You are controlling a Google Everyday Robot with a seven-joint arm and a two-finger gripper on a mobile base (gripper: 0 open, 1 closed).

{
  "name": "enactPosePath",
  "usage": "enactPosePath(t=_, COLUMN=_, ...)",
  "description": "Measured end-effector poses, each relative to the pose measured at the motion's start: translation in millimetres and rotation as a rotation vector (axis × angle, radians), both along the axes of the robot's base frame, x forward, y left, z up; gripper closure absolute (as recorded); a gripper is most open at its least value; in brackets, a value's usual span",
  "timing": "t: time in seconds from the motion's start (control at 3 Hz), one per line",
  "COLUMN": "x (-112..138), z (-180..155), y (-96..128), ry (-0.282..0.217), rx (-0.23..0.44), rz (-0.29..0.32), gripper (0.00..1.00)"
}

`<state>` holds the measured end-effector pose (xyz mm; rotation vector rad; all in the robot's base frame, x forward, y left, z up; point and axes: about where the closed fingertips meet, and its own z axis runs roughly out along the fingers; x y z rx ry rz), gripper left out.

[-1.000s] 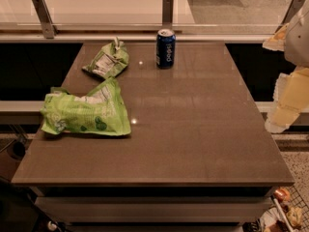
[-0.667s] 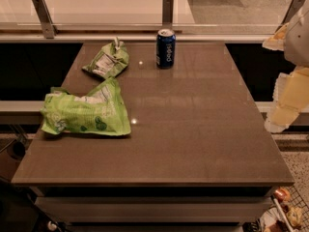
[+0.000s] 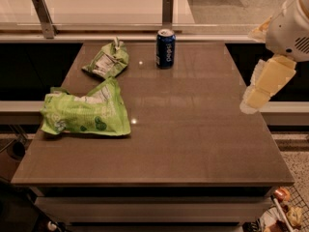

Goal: Pick green jalapeno chip bag

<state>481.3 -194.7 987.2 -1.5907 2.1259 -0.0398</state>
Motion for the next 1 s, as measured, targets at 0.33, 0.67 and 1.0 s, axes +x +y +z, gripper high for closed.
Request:
enactPosePath(t=0.33, x=14.8, z=0.3, y=18.4, ry=-0.052, rx=0.068, rz=-0.029, gripper=0.00)
enactPosePath(t=0.67, x=27.8, z=4.0, y=44.8, ry=-0.127, rx=0.104, rz=-0.071, gripper=0.00)
enactPosePath(t=1.0, x=46.7, z=7.1, y=77.6, ry=-0.196, rx=0.135, rz=-0.078, gripper=0.00)
